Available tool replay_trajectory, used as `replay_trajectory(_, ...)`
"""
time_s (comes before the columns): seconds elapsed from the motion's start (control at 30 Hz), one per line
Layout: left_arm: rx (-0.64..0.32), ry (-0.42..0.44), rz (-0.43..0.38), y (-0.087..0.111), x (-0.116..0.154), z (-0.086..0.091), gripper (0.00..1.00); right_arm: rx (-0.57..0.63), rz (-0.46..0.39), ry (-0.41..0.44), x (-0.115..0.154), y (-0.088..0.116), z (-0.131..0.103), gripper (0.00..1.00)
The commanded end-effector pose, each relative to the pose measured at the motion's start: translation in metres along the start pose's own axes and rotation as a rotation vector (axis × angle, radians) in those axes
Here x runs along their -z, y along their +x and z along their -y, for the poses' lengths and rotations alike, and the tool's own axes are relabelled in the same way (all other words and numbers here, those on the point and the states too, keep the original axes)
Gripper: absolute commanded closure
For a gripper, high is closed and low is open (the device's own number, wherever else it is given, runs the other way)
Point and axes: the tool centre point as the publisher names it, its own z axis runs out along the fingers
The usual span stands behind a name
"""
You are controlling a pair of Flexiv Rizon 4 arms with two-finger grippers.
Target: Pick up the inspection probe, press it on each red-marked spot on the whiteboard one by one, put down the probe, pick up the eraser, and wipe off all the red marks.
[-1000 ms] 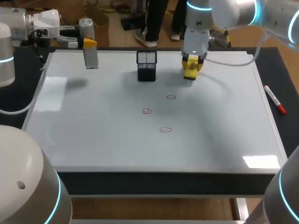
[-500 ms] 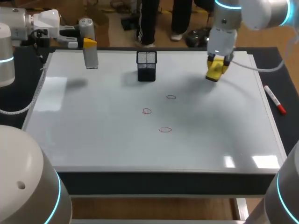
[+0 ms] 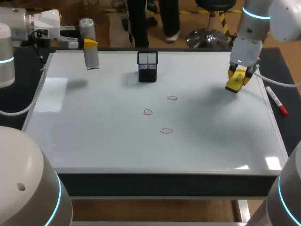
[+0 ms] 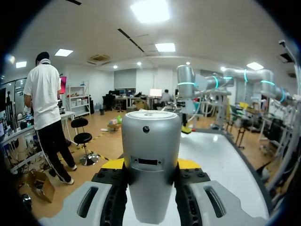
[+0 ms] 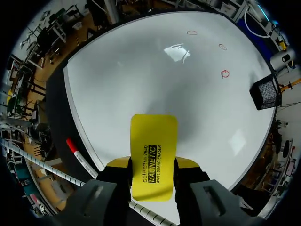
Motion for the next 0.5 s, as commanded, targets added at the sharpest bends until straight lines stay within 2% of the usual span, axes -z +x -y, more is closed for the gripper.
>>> replay_trajectory(0.03,0.0,-0.002,0.002,0.001,0.0008,0.0017,1.0,0.003,0.0,0.008,0.0061,0.0093,-0.0026,1.0)
replay_trajectory(0.5,0.0,-0.002,0.002,0.001,0.0008,0.0017,1.0,0.003,0.0,0.008,0.0061,0.0093,-0.0026,1.0)
